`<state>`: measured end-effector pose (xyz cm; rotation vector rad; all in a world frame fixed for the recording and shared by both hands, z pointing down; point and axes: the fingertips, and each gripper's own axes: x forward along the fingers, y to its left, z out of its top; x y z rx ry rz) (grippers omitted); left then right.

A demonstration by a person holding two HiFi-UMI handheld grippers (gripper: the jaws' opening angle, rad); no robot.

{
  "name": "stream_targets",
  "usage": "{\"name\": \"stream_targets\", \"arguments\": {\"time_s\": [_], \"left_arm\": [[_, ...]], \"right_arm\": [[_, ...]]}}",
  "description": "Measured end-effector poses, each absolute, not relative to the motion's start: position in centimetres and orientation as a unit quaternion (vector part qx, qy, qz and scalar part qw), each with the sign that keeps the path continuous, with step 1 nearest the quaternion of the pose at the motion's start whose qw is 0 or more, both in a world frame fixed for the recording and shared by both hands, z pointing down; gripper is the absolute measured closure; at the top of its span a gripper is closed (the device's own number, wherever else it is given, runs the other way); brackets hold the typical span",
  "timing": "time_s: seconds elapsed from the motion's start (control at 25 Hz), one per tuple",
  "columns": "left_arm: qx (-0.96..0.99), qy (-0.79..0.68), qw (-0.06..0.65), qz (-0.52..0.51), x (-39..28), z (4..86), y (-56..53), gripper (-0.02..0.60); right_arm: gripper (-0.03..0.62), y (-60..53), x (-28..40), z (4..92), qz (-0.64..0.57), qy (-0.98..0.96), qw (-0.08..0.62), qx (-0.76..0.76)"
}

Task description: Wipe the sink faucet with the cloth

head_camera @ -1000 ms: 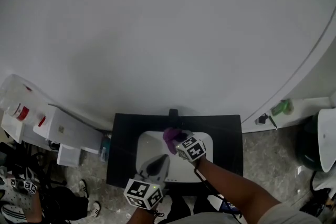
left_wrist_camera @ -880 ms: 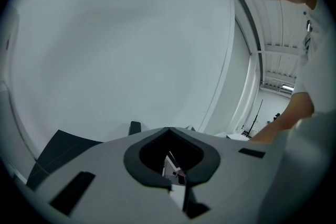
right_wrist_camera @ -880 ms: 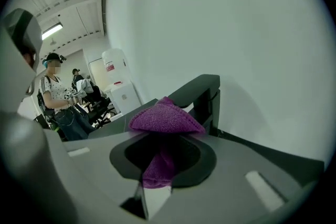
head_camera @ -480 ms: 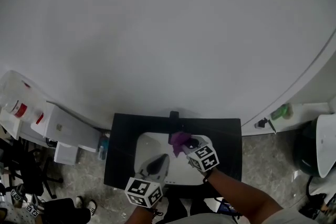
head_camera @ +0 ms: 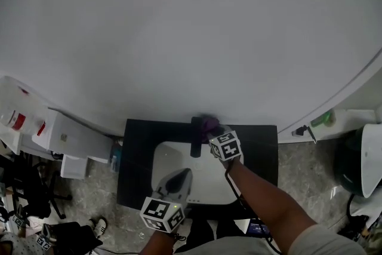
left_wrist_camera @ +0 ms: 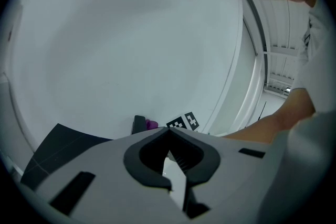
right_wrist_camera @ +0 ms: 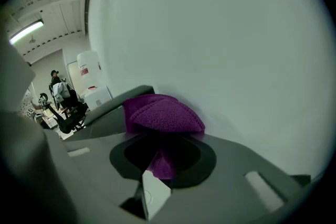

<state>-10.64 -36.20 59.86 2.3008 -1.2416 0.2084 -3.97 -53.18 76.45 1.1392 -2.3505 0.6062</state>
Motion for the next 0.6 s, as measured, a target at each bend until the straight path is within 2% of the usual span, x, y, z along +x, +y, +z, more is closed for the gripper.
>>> {"name": "stream_targets", "arguments": {"time_s": [0.32, 0.48, 0.6], "left_arm": [[0.851, -0.448, 0.261, 0.084, -10.8, 62.2, -37.2, 0.577], [0.853, -0.443, 0.262, 0.083, -10.4, 62.4, -37.1, 0.577], [0.856, -0.44, 0.258, 0.08, -9.9, 61.7, -36.9, 0.577]], "right_arm": [[0.528, -54.1, -4.0, 84.9, 0.251, -0.831, 0.289, 0.404], [0.526, -54.3, -3.7, 84.0, 0.244, -0.829, 0.295, 0.408], [0.526, -53.2, -2.7, 79.8, 0.234, -0.829, 0.273, 0.428]]}}
